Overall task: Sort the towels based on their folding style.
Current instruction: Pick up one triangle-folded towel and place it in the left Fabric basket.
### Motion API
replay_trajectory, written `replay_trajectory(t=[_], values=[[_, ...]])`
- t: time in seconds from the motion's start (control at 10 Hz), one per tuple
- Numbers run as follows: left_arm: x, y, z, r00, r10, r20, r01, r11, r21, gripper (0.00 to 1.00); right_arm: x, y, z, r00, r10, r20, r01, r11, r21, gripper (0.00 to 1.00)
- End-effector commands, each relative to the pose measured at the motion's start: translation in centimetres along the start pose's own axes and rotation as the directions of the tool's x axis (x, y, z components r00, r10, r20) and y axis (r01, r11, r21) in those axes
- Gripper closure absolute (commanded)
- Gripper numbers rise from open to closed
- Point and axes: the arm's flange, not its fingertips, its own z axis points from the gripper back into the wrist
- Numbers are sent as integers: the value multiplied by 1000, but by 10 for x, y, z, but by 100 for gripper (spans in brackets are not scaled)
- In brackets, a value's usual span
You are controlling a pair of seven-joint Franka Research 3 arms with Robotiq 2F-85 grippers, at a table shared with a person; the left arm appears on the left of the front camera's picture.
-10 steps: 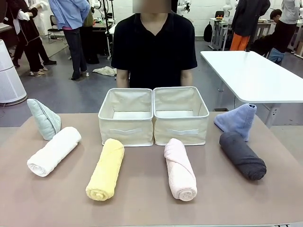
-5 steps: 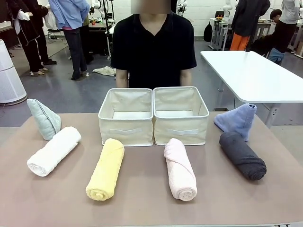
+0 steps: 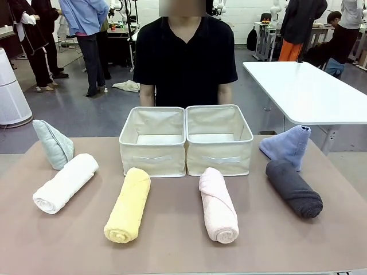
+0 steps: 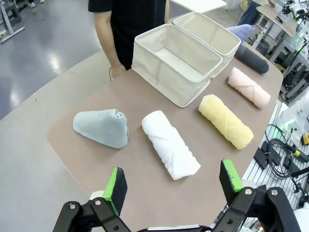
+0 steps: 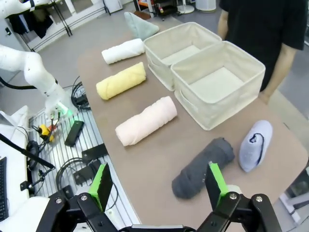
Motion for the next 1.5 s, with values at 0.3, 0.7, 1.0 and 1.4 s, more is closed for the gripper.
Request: replay_trajectory(t=[0.3,0.7,1.0,1.4], values=[[2,0,-1,1000,-2,11,2,1000,2,0,2,-1,-1,1000,3,12,-3,1000,1,0],[2,0,-1,1000,-2,11,2,1000,2,0,2,-1,-1,1000,3,12,-3,1000,1,0],[2,0,-1,1000,-2,11,2,1000,2,0,2,-1,-1,1000,3,12,-3,1000,1,0],[2,0,-1,1000,-2,11,2,1000,2,0,2,-1,-1,1000,3,12,-3,1000,1,0]])
